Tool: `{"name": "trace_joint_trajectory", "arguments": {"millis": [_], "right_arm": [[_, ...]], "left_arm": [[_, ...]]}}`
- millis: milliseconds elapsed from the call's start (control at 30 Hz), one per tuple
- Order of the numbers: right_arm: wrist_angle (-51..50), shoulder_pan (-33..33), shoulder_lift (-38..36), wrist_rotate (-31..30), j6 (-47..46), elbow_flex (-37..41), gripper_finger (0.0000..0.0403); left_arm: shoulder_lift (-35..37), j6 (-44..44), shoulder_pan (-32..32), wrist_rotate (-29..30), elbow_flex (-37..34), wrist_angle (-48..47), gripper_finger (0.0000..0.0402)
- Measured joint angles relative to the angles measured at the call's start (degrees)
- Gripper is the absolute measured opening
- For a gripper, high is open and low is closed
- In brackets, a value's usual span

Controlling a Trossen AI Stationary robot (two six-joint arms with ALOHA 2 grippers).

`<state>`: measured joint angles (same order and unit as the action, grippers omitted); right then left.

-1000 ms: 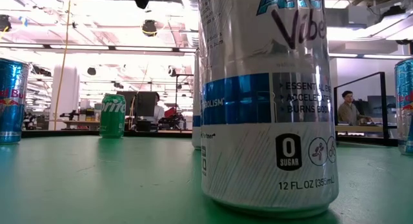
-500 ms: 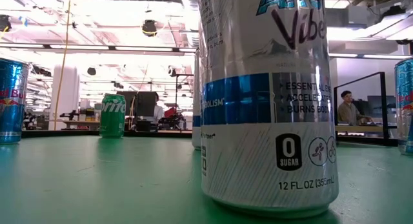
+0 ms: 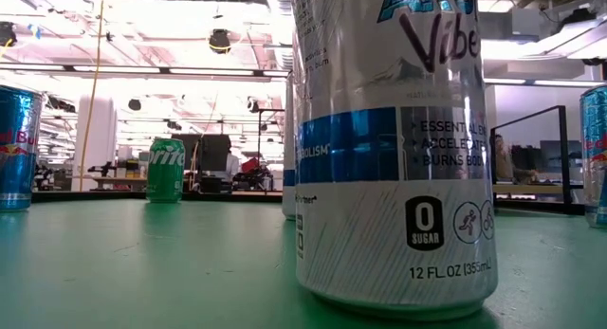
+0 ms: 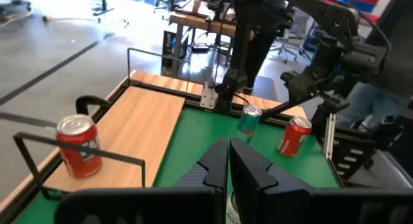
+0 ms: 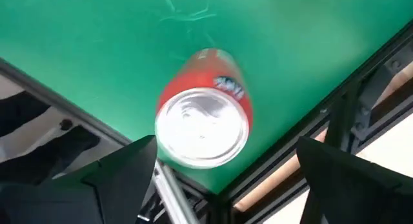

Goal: Place canned beverage on shelf
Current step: Put the orange soda can on the shelf aligned with the other orange soda can

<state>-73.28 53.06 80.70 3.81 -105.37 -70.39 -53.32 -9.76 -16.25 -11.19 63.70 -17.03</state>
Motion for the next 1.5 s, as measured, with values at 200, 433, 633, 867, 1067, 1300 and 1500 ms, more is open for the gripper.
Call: {"name": "trace_joint_trajectory", "arguments": {"millis": [200, 433, 633, 867, 1067, 1300, 1500], "right_arm": [[3.9, 0.2, -0.8, 0.4, 0.7, 4.6, 0.0399], [7.9, 0.2, -0.9, -1.2, 2.5, 5.8, 0.0400], [5.1, 1.1, -1.5, -0.9, 2.4, 5.7, 0.0400], [3.0, 1.7, -3.8, -4.1, -0.4, 2.8, 0.0400], [4.2, 2.1, -2.6, -6.7, -1.5, 1.9, 0.0400], [6.6, 2.1, 2.2, -6.7, -1.1, 1.9, 0.0400], [6.7, 2.1, 5.2, -4.8, -2.2, 1.9, 0.0400]], "left_arm": [[0.0, -1.6, 1.7, 3.2, 0.0, -0.2, 0.0000], [0.0, -1.7, 3.9, 6.6, 0.0, -0.2, 0.0000], [0.0, -1.5, 4.5, 7.8, 0.0, -0.2, 0.0000], [0.0, -0.6, 4.5, 7.8, 0.0, -0.2, 0.0000], [0.0, 0.1, 4.5, 7.1, 0.0, -0.3, 0.0000], [0.0, 1.6, 4.5, 7.0, 0.0, -1.5, 0.0000], [0.0, 2.7, 4.4, 7.1, 0.0, -1.7, 0.0000]]}}
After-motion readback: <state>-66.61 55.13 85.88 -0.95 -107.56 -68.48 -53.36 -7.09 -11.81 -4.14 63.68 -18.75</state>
